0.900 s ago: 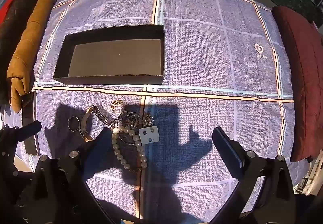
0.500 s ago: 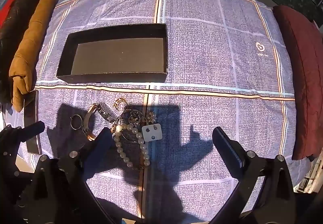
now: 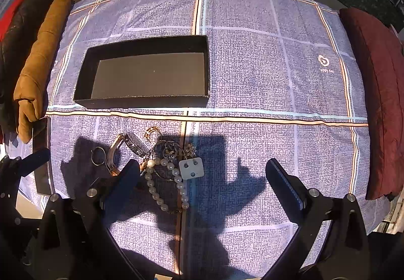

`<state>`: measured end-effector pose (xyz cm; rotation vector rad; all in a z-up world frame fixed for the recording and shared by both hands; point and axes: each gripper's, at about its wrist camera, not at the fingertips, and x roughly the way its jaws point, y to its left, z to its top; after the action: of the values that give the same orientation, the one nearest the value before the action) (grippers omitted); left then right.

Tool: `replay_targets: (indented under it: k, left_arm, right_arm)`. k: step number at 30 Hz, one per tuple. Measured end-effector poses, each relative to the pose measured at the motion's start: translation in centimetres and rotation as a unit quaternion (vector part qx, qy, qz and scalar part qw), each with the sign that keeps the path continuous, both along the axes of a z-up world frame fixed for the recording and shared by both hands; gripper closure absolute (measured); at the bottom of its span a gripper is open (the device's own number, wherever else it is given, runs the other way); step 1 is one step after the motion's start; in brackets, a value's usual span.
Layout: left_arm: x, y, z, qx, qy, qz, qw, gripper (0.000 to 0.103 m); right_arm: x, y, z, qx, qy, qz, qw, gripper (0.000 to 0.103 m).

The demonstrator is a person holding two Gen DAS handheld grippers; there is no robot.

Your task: Organize jewelry

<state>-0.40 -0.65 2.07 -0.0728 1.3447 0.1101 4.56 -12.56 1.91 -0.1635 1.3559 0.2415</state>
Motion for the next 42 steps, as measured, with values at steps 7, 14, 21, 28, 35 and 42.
replay_targets:
  k: [7, 14, 21, 28, 35, 42]
  left_arm:
    - [-0.4, 0.1, -1.2, -0.031, 0.030, -0.002, 0.9991, 0.008]
    - [-0.4, 0.5, -0.7, -0.009, 0.005, 0.004, 0.9999, 0.008]
    - [-0.2, 1.4, -0.6, 0.008, 0.013, 0.013, 0.9998, 0.008]
    - [-0.3, 1.6, -0.7, 0.003, 0.016, 0.013, 0.9998, 0.008]
    - [-0.1, 1.1, -0.5, 0.004, 0.006, 0.003, 1.0000, 0.008]
    - [0.0, 0.8, -0.9, 0.007, 0.007, -0.006, 0.9999, 0.008]
  right_arm:
    - [0.0, -0.1, 0.1, 0.004, -0.002, 0.000, 1.000, 0.005]
    - [0.1, 0.0, 0.1, 0.006, -0.001, 0.002, 1.000, 0.005]
    - [0.4, 0.4, -0.1, 0.009, 0.001, 0.005, 1.000, 0.005]
    - [0.5, 0.9, 0.0, 0.012, -0.001, 0.013, 1.000, 0.005]
    - [0.6, 0.4, -0.2, 0.013, 0.003, 0.004, 1.000, 0.005]
    - [0.5, 0.2, -0.4, 0.013, 0.005, -0.001, 1.000, 0.005]
